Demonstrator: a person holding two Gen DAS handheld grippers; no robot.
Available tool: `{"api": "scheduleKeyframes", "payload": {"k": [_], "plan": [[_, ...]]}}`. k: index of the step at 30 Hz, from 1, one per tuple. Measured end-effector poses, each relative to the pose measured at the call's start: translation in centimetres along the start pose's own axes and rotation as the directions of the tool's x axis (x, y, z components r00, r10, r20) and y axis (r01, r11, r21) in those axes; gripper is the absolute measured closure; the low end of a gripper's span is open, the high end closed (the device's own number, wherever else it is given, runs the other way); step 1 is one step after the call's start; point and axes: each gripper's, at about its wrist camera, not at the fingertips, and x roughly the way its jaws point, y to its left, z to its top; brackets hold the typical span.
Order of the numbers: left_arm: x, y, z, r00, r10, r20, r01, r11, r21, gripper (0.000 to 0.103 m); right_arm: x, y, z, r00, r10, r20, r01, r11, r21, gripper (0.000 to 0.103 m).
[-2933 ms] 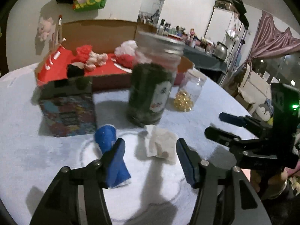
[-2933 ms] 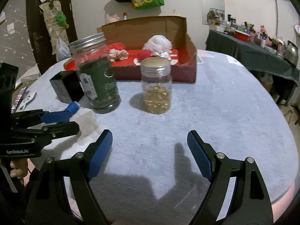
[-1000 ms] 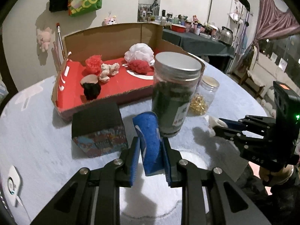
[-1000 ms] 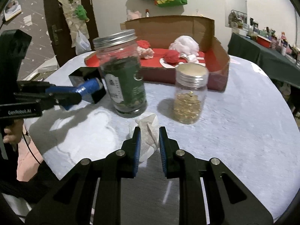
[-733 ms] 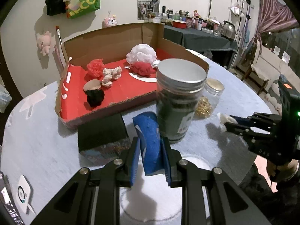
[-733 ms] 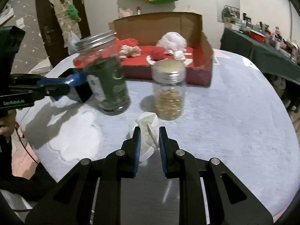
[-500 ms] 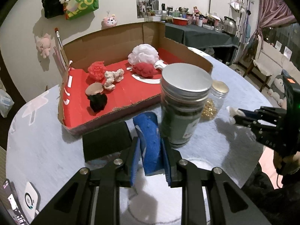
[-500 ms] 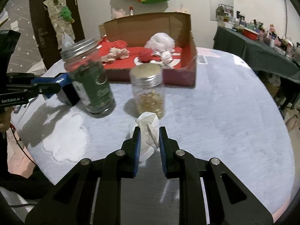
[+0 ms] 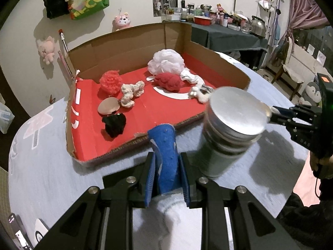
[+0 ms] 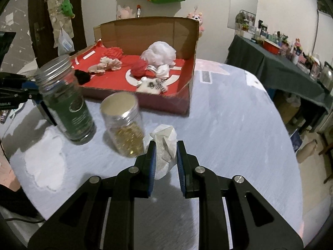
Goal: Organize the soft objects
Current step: 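Carry the blue foam roll and white tissue over the red box, then lower the blue roll and tissue into the box and open both tools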
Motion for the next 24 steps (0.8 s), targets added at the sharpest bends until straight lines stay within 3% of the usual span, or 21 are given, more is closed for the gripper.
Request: {"api": "scheduleKeyframes", "payload": {"k": [14, 20, 24], "plan": [[2.5, 3.1, 3.9, 0.996, -0.086, -0.018, 0.086, 0.996, 0.018, 0.079, 1.6, 0.2, 5.4, 1.0, 0.016, 0.014, -0.014, 0.994, -0.106, 0.085], [4.2, 4.3, 5.7, 0.993, -0.105, -0.047, 0.108, 0.993, 0.051, 0.079, 3.0, 0.9, 8.7, 0.995, 0.095, 0.002, -0.094, 0.986, -0.141, 0.085], [5.3, 4.7, 6.5, 0.988, -0.143, -0.054, 0.148, 0.984, 0.1, 0.079, 5.2, 1.4, 11.1, 0.975, 0.216, -0.055, -0.222, 0.964, -0.147, 0.085]]}}
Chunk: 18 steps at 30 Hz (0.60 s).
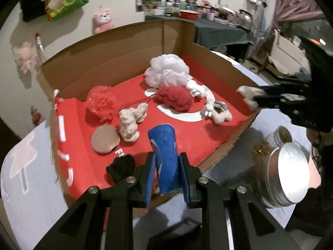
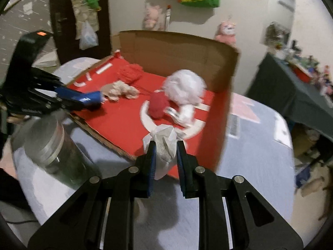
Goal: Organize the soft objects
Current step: 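Lower the blue roll and tissue into the box and open both tools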
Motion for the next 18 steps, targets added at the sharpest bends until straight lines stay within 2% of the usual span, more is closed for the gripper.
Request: {"api": "scheduleKeyframes", "payload": {"k": [3, 5, 10, 13, 18], "plan": [[0.8, 0.3, 0.6, 1.0, -0.019, -0.02, 0.019, 0.999, 0.032, 0.079, 2.2, 0.2, 1.7, 0.994, 0.089, -0.061, -0.091, 0.996, -0.021, 0.085], [1.3, 0.4, 1.0, 0.999, -0.031, -0.036, 0.033, 0.998, 0.047, 0.079, 3.4, 0.6, 2.4, 0.988, 0.12, -0.093, -0.124, 0.992, -0.037, 0.085], [3.6, 1.0, 1.7, 0.993, -0.054, -0.101, 0.061, 0.996, 0.067, 0.079, 7.5, 1.3, 4.3, 0.957, 0.182, -0.226, -0.199, 0.979, -0.053, 0.085], [4.8, 1.2, 1.9, 0.988, -0.059, -0.14, 0.071, 0.994, 0.079, 0.079, 9.6, 1.5, 5.0, 0.934, 0.196, -0.3, -0.221, 0.974, -0.053, 0.085], [5.8, 1.4, 2.0, 0.983, -0.063, -0.17, 0.08, 0.993, 0.091, 0.078, 11.7, 2.0, 5.8, 0.915, 0.174, -0.365, -0.215, 0.974, -0.074, 0.085]]}}
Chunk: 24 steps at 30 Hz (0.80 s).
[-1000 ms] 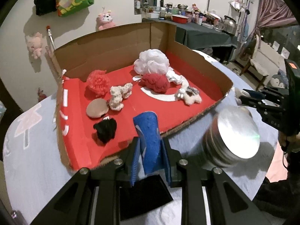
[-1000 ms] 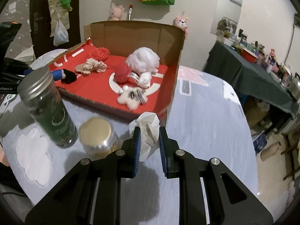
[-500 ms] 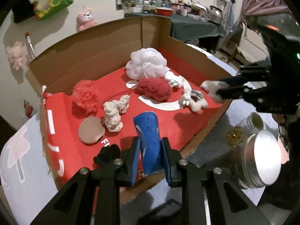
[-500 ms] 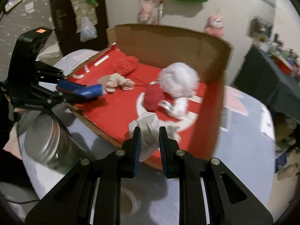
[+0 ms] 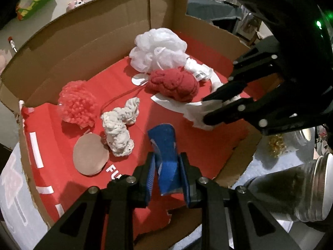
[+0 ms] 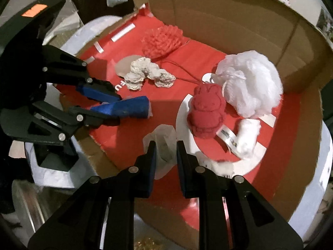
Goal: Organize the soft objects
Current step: 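Lower the blue roll and tissue into the box and open both tools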
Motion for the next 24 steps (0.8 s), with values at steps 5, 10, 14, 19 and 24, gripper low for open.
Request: {"api": "scheduleKeyframes", "payload": {"k": [5, 10, 14, 19, 24], "plan": [[0.6, -0.2, 0.0, 1.0, 0.009, -0.02, -0.009, 1.0, 0.012, 0.077, 1.1, 0.2, 0.7, 0.999, -0.006, -0.038, 0.005, 1.0, -0.01, 0.085], [1.1, 0.0, 0.0, 0.999, 0.017, -0.03, -0.017, 1.0, 0.004, 0.077, 1.7, 0.6, 0.8, 0.998, -0.029, -0.058, 0.027, 0.999, -0.023, 0.085], [1.0, 0.3, 0.0, 0.999, 0.017, -0.027, -0.017, 1.0, -0.009, 0.077, 1.9, 0.6, 1.0, 0.998, -0.03, -0.055, 0.029, 1.0, -0.01, 0.084], [0.8, 0.5, 0.1, 1.0, 0.013, -0.019, -0.013, 1.0, -0.021, 0.067, 2.2, 0.7, 1.4, 0.997, -0.033, -0.066, 0.033, 0.999, -0.006, 0.083], [0.7, 0.4, 0.1, 1.0, 0.016, -0.01, -0.016, 0.999, -0.031, 0.064, 2.3, 0.7, 1.4, 0.997, -0.033, -0.072, 0.032, 0.999, -0.01, 0.081]]}}
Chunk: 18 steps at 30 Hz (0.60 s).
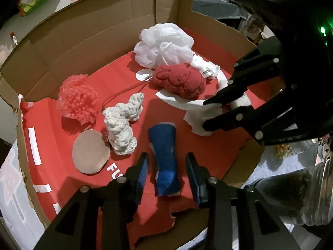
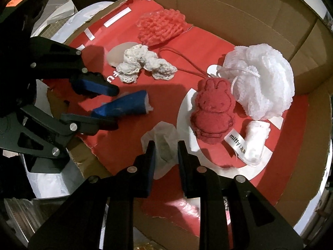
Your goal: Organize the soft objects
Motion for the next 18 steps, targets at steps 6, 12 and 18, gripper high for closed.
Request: {"api": "scheduleKeyframes", "payload": {"k": [6, 12, 18], "plan": [[-1.0, 0.2, -0.6, 1.0, -0.002, 0.027, 0.003, 1.0, -0.024, 0.056, 0.0, 0.4, -0.2, 1.0, -0.011, 0.0, 0.011, 1.0, 0.002, 0.073], [-3.6, 0.4, -1.7, 0.996, 0.009, 0.09, 0.0, 0.996, -0.093, 0.042, -1.6, 0.5, -1.0, 0.998, -0.04, 0.058, 0.038, 0.999, 0.024, 0.039], [-7.4, -0.3, -2.7, 0.975, 0.071, 0.211, -0.026, 0.978, -0.206, 0.017, -5.3, 0.3, -2.1, 0.987, -0.086, 0.137, 0.069, 0.99, 0.121, 0.039]]}}
